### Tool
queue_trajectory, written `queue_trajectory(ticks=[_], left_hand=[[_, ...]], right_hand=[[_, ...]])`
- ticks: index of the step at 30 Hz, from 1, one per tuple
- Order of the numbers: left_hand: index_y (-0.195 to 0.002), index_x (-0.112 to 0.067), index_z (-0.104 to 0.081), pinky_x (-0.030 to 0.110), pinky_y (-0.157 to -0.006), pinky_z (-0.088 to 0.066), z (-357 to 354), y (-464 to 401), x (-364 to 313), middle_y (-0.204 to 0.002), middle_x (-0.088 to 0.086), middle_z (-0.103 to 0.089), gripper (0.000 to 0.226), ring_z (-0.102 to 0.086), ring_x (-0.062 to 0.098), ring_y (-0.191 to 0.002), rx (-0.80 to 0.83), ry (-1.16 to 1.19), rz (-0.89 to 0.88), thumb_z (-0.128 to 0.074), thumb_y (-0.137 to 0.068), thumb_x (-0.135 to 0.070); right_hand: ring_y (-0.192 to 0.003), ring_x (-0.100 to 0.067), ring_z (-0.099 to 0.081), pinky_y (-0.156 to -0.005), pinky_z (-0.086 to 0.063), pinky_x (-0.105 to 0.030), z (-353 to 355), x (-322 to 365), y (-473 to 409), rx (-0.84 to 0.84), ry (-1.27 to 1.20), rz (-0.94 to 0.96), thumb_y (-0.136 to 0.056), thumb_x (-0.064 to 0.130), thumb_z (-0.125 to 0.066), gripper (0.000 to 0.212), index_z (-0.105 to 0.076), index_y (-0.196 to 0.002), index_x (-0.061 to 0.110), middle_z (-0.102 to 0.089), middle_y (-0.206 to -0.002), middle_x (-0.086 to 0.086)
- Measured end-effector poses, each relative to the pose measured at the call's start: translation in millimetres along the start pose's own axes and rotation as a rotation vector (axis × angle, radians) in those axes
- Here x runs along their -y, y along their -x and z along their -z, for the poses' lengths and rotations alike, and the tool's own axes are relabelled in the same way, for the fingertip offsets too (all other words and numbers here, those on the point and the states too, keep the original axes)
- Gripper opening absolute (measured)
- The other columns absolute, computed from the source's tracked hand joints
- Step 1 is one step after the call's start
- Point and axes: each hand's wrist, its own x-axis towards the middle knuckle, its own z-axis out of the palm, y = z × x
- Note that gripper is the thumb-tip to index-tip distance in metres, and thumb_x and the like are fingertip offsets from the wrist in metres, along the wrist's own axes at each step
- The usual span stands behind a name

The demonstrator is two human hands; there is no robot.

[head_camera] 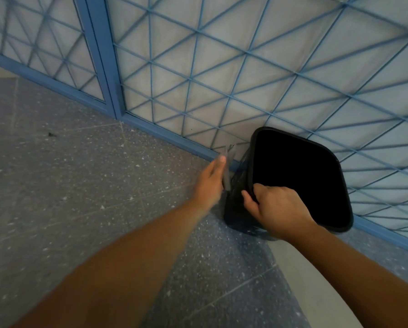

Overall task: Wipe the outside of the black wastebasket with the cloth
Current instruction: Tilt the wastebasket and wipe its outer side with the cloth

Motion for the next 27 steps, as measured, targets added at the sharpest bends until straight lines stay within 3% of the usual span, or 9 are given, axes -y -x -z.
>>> queue_trajectory(ticks=[4,7,13,16,20,27], left_hand=[[-0.15,-0.013,-0.054,0.044,-0.127,-0.031,-49.6,16.6,15.1,-0.154,0.011,-0.055,0.047,-0.044,0.024,-0.15,0.02,0.211,-0.001,-0.037,-0.112,-0.035],[-0.157,-0.018,-0.045,0.045,-0.132,-0.019,-59.5,16.2,18.9,-0.165,0.002,-0.042,0.048,-0.027,0.021,-0.159,0.04,0.276,-0.051,-0.035,-0.112,-0.034],[-0.16,-0.021,-0.04,0.045,-0.131,-0.019,-55.4,-1.9,13.2,-0.167,0.002,-0.039,0.052,-0.026,0.018,-0.159,0.118,0.156,-0.05,-0.03,-0.113,-0.041],[-0.161,-0.02,-0.036,0.039,-0.131,-0.019,-62.6,15.8,15.0,-0.169,-0.001,-0.035,0.051,-0.025,0.014,-0.159,0.07,0.211,-0.076,-0.029,-0.114,-0.035],[-0.162,-0.019,-0.033,0.04,-0.133,-0.014,-82.0,56.1,24.6,-0.171,-0.004,-0.028,0.05,-0.019,0.012,-0.161,-0.007,0.351,-0.077,-0.03,-0.113,-0.032],[-0.154,-0.012,-0.048,0.047,-0.126,-0.033,-70.1,17.9,-3.3,-0.158,0.01,-0.051,0.053,-0.047,0.023,-0.148,0.064,0.373,-0.004,-0.038,-0.111,-0.041]], right_hand=[[-0.04,-0.023,-0.053,-0.042,-0.035,-0.028,1.7,-4.3,2.7,-0.01,-0.041,0.027,-0.092,0.043,-0.043,0.036,-0.037,-0.064,0.022,-0.054,-0.048,-0.002],[-0.043,-0.022,-0.053,-0.043,-0.041,-0.031,5.4,-9.2,9.9,0.036,-0.069,0.053,-0.094,0.044,-0.038,0.038,-0.044,-0.065,0.02,-0.056,-0.052,-0.002],[-0.041,-0.024,-0.052,-0.042,-0.038,-0.028,10.7,-23.6,28.8,0.02,-0.088,0.156,-0.092,0.037,-0.049,0.038,-0.053,-0.063,0.013,-0.055,-0.049,-0.005],[-0.042,-0.023,-0.052,-0.043,-0.038,-0.028,12.5,-26.8,35.8,0.037,-0.093,0.174,-0.092,0.039,-0.041,0.042,-0.056,-0.064,0.012,-0.056,-0.051,-0.004],[-0.046,-0.025,-0.054,-0.046,-0.043,-0.033,11.0,-29.0,35.4,0.073,-0.107,0.165,-0.094,0.036,-0.047,0.038,-0.056,-0.067,0.011,-0.058,-0.055,-0.005],[-0.046,-0.025,-0.053,-0.049,-0.039,-0.031,13.0,-27.3,31.1,0.07,-0.147,0.18,-0.093,0.032,-0.053,0.035,-0.054,-0.065,0.012,-0.057,-0.055,-0.006]])
